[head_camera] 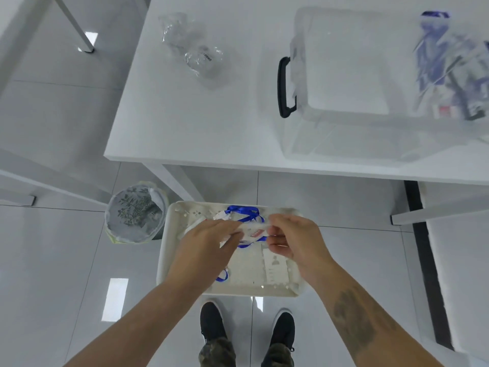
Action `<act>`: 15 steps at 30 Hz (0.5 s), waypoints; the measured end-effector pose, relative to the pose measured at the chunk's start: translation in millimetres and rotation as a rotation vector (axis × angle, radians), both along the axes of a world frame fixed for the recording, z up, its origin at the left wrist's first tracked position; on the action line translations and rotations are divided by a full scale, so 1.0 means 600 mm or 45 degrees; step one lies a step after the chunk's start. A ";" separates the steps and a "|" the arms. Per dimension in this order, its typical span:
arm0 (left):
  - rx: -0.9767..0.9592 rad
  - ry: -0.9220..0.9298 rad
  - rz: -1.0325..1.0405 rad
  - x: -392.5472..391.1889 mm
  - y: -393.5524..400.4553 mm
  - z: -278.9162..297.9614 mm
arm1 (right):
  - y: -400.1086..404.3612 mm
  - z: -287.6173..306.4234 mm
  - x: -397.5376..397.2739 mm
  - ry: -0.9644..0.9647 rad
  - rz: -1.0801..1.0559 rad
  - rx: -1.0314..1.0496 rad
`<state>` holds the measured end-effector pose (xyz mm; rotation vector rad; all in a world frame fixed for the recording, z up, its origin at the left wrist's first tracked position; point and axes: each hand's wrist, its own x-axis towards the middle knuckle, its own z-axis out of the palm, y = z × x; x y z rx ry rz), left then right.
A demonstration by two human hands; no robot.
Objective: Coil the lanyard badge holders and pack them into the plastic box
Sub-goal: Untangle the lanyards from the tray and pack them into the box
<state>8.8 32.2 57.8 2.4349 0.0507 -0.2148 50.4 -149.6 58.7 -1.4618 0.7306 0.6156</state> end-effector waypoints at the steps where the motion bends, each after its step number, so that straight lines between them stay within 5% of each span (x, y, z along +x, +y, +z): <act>1: -0.048 0.054 0.046 0.003 0.003 0.011 | 0.000 0.005 0.000 -0.069 0.026 -0.060; 5: -0.625 0.477 0.330 0.027 0.024 0.069 | 0.003 0.031 -0.001 -0.272 0.121 -0.123; 8: -1.019 0.632 0.471 0.045 0.038 0.103 | 0.014 0.062 -0.008 -0.106 0.136 0.111; 11: -1.366 0.710 0.581 0.064 0.041 0.126 | 0.033 0.074 -0.016 -0.218 0.207 0.129; 15: -1.425 0.660 0.624 0.092 0.023 0.145 | 0.053 0.067 -0.045 -0.345 0.455 -0.045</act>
